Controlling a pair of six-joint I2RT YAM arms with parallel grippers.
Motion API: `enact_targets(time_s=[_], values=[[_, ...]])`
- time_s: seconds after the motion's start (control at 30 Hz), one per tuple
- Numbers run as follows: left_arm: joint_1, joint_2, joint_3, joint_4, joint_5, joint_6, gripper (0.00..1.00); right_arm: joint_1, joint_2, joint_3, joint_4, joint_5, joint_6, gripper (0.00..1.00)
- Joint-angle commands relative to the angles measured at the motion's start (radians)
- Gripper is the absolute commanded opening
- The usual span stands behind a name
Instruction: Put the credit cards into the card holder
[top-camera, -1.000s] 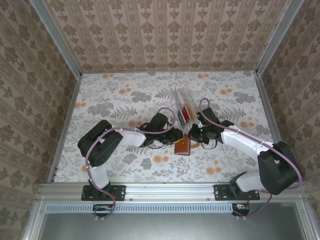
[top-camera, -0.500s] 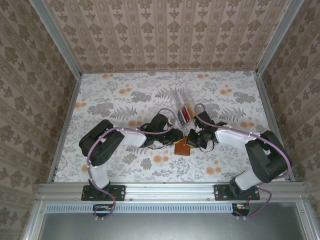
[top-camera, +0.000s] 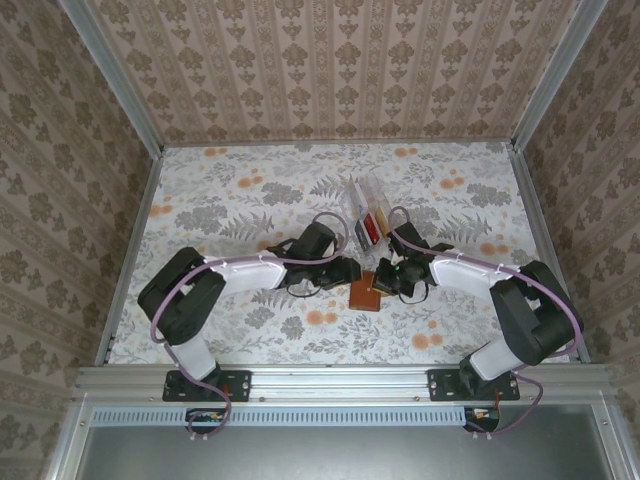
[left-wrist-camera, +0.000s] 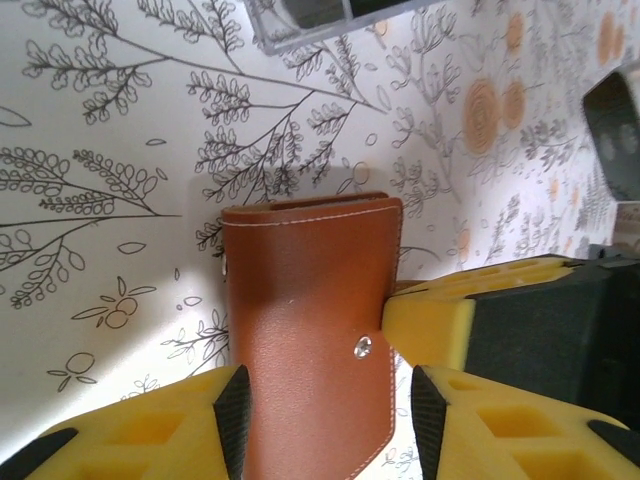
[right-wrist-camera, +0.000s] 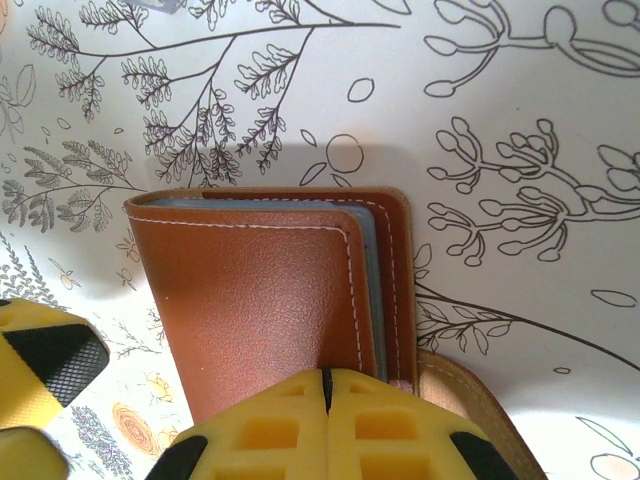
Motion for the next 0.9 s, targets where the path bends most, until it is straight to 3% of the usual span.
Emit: enact_targets(time_s=[0.0,0.33,0.53,0.7,0.87], values=[[-0.016,0.039,0.038,-0.088,-0.009,0.066,0.46,0.005,0.04,-0.013,-0.088,0.075,-0.016,0.06],[-0.036,0.106,0.059,-0.087,0.002,0.077,0.34,0.005,0.039,0.0,-0.087,0.063,-0.017,0.08],[-0.045,0.127,0.067,-0.1,-0.011,0.082,0.32,0.005,-0.041,0.058,-0.148,0.052,-0.031,0.12],[-0.045,0.122,0.068,-0.112,-0.024,0.087,0.32,-0.011,-0.213,0.11,-0.363,0.199,-0.063,0.26],[-0.044,0.117,0.067,-0.114,-0.029,0.088,0.31,-0.055,-0.266,0.108,-0.463,0.201,-0.114,0.34]])
